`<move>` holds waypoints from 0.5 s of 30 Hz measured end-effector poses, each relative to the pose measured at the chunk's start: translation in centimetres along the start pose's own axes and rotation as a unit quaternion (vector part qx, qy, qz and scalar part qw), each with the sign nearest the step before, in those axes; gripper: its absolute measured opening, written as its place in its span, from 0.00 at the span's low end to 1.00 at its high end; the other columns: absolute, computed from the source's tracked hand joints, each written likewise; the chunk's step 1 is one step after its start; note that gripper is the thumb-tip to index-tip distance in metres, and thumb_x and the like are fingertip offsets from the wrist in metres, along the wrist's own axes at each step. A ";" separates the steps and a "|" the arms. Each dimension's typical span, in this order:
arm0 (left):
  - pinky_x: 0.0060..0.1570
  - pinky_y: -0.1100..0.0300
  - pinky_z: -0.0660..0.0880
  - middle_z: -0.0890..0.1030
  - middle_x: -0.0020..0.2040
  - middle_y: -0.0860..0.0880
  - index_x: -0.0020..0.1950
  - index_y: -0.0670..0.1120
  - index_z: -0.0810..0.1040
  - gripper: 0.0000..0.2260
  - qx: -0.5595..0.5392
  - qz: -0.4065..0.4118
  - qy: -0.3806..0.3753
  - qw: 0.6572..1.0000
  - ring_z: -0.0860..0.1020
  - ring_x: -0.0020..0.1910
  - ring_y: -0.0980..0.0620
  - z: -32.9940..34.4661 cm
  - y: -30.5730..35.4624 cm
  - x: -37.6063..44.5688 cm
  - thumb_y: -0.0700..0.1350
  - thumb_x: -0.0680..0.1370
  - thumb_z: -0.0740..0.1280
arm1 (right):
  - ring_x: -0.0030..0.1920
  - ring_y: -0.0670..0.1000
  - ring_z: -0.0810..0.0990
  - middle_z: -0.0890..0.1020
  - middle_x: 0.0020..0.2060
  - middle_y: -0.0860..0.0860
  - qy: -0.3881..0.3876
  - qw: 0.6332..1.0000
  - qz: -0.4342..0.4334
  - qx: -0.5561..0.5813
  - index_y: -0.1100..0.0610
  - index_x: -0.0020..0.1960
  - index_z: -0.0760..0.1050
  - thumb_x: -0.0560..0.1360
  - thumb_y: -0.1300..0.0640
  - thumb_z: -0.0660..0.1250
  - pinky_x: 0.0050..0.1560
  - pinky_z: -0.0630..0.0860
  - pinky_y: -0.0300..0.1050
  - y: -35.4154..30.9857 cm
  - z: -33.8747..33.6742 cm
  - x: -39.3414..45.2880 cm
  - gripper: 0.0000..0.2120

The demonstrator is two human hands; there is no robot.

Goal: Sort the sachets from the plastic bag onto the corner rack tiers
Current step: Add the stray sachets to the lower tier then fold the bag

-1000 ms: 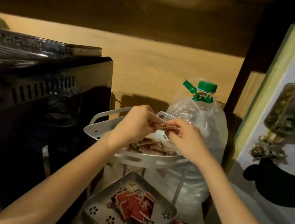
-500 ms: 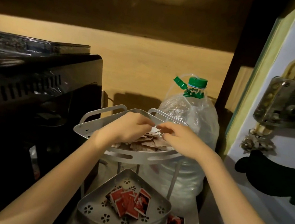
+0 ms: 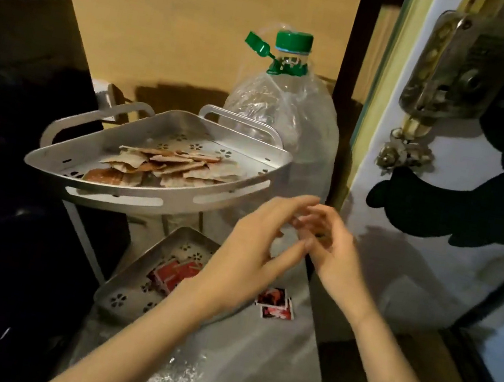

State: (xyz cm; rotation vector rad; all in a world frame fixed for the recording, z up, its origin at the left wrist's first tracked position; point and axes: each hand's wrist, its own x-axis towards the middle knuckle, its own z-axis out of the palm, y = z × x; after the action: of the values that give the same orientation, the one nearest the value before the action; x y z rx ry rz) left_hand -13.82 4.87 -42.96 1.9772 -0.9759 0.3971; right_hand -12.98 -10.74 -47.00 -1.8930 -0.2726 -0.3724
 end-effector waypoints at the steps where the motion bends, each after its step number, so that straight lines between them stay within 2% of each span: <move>1: 0.58 0.69 0.69 0.73 0.61 0.54 0.68 0.51 0.65 0.22 -0.011 -0.017 -0.013 1.000 0.71 0.59 0.63 1.5 -0.9 -1.0 0.44 0.76 0.66 | 0.54 0.48 0.78 0.79 0.52 0.50 -0.004 1.000 0.028 0.005 0.41 0.56 0.70 0.73 0.50 0.65 0.56 0.76 0.47 1.8 0.2 -0.8 0.13; 3: 0.58 0.73 0.66 0.70 0.61 0.56 0.69 0.52 0.63 0.23 -0.023 -0.058 -0.038 0.997 0.69 0.60 0.65 4.3 -3.2 -3.0 0.46 0.76 0.65 | 0.54 0.44 0.78 0.79 0.52 0.49 -0.009 0.996 0.089 0.005 0.45 0.58 0.69 0.74 0.60 0.65 0.57 0.76 0.41 5.3 0.7 -2.3 0.16; 6: 0.58 0.76 0.63 0.68 0.61 0.55 0.69 0.53 0.63 0.23 -0.015 -0.124 -0.074 0.989 0.68 0.60 0.63 7.9 -6.9 -5.3 0.47 0.76 0.66 | 0.58 0.46 0.76 0.77 0.56 0.50 -0.027 0.986 0.158 -0.034 0.50 0.64 0.67 0.74 0.65 0.65 0.53 0.71 0.26 9.7 1.5 -3.9 0.21; 7: 0.59 0.74 0.64 0.69 0.62 0.54 0.69 0.53 0.63 0.23 -0.009 -0.145 -0.088 0.985 0.68 0.60 0.61 8.8 -8.0 -5.9 0.49 0.75 0.65 | 0.60 0.47 0.75 0.77 0.57 0.50 -0.037 0.981 0.182 -0.048 0.52 0.66 0.67 0.74 0.65 0.65 0.53 0.69 0.26 10.9 1.7 -4.3 0.23; 9: 0.61 0.69 0.64 0.69 0.65 0.49 0.69 0.50 0.64 0.25 0.007 -0.181 -0.113 0.977 0.69 0.62 0.56 10.5 -9.9 -7.1 0.54 0.75 0.63 | 0.63 0.49 0.73 0.75 0.60 0.51 -0.050 0.972 0.220 -0.072 0.54 0.68 0.66 0.74 0.63 0.65 0.57 0.68 0.33 13.1 2.1 -4.8 0.24; 13: 0.63 0.73 0.55 0.65 0.71 0.44 0.71 0.44 0.63 0.25 0.050 -0.209 -0.152 0.965 0.66 0.69 0.49 13.2 -12.6 -8.4 0.46 0.76 0.65 | 0.69 0.52 0.66 0.69 0.67 0.54 -0.092 0.956 0.236 -0.151 0.54 0.71 0.62 0.73 0.57 0.67 0.66 0.64 0.43 15.6 2.7 -5.0 0.28; 15: 0.65 0.71 0.55 0.66 0.70 0.41 0.71 0.42 0.64 0.25 0.067 -0.197 -0.155 0.966 0.66 0.68 0.46 14.2 -13.6 -8.6 0.47 0.76 0.65 | 0.71 0.54 0.62 0.67 0.70 0.55 -0.133 0.943 0.220 -0.214 0.56 0.73 0.59 0.73 0.57 0.67 0.70 0.60 0.46 16.4 3.0 -4.8 0.31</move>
State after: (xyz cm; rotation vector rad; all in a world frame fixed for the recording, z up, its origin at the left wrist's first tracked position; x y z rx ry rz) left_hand -10.24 1.69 -63.93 2.3404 -0.7260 -0.0757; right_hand -11.03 -13.57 -64.05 -2.3627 0.0673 0.1452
